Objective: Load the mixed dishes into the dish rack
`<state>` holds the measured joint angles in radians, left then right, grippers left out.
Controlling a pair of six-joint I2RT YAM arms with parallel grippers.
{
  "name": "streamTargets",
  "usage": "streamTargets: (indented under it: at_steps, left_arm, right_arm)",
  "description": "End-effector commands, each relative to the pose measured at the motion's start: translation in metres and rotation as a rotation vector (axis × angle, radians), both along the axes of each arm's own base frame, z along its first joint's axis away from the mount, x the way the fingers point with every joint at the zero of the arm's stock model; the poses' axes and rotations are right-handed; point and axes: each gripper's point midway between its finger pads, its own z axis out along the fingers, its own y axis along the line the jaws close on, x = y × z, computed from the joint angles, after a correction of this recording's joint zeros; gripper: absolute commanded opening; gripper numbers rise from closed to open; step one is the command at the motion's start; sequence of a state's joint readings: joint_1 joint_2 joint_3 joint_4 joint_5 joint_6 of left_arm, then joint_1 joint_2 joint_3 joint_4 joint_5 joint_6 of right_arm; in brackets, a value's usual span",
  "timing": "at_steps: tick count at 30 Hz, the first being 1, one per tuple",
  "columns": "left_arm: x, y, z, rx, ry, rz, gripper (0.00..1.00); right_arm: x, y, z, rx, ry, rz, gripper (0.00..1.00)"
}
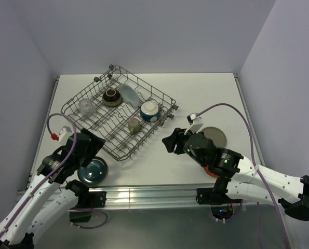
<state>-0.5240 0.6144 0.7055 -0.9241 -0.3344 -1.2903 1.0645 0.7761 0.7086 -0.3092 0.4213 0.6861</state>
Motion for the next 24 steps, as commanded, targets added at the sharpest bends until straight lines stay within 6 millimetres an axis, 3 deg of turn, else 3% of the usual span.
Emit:
streamTargets:
  at_steps: [1,7,10,15,19,24]
  left_arm:
    - [-0.003,0.025,0.023,-0.042,-0.055,0.183,0.99]
    - [0.001,0.041,0.034,-0.057,-0.028,0.373,0.99]
    - [-0.007,0.058,0.028,-0.021,0.052,0.535,0.99]
    - [0.001,0.065,0.028,-0.041,0.016,0.608,0.99]
    - [-0.001,0.081,0.017,-0.048,0.023,0.704,0.97]
    - [0.016,0.084,-0.003,-0.019,0.106,0.676,0.96]
  right_arm:
    - [0.003,-0.005,0.0,-0.012,-0.022,-0.025,0.59]
    - [0.002,-0.004,-0.002,-0.014,-0.014,-0.02,0.59]
    - [0.002,-0.006,-0.003,-0.016,-0.014,-0.022,0.59]
    - [0.0,-0.012,-0.007,-0.022,-0.016,-0.027,0.59]
    - [-0.002,-0.018,-0.007,-0.029,-0.021,-0.034,0.59]
    - [-0.002,-0.025,-0.01,-0.039,-0.032,-0.051,0.59]
